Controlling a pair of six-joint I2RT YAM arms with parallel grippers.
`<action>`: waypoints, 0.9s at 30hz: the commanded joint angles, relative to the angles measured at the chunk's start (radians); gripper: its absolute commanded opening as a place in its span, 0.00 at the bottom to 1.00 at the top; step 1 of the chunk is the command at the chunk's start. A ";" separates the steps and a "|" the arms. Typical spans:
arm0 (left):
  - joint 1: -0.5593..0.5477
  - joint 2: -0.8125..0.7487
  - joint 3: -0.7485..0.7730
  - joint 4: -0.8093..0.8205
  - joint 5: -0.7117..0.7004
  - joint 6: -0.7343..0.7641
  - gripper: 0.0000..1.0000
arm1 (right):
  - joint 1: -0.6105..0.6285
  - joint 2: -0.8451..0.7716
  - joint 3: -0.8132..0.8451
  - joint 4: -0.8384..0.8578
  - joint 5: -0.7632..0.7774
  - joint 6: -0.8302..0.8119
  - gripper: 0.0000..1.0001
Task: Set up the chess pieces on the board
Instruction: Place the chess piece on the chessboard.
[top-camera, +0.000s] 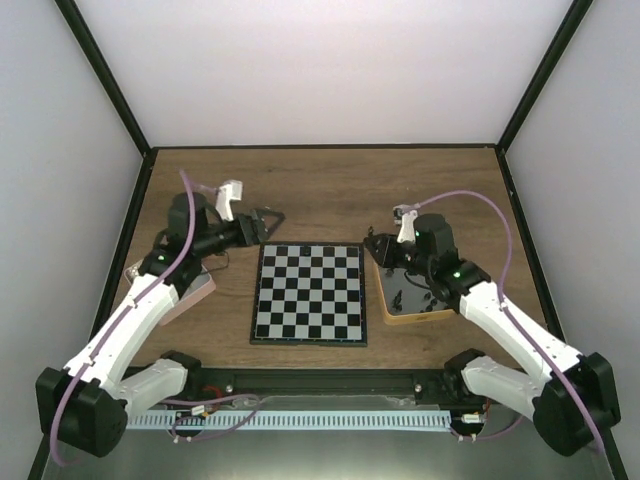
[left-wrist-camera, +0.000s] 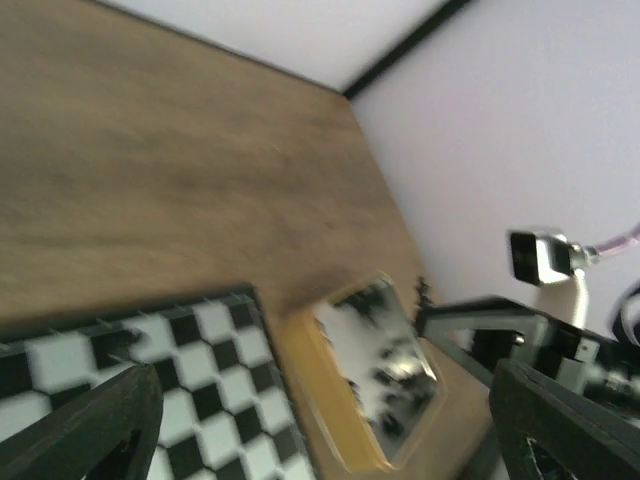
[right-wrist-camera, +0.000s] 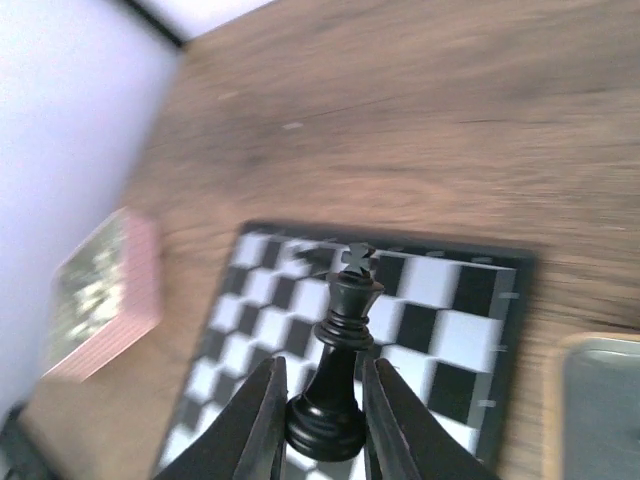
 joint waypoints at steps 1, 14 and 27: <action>-0.120 -0.026 -0.034 0.040 0.097 -0.195 0.90 | 0.014 -0.066 -0.065 0.255 -0.499 -0.083 0.15; -0.371 0.032 -0.103 0.322 0.204 -0.431 0.76 | 0.057 -0.167 -0.163 0.568 -0.947 -0.070 0.17; -0.425 0.081 -0.063 0.372 0.325 -0.434 0.55 | 0.129 -0.147 -0.085 0.358 -0.814 -0.193 0.16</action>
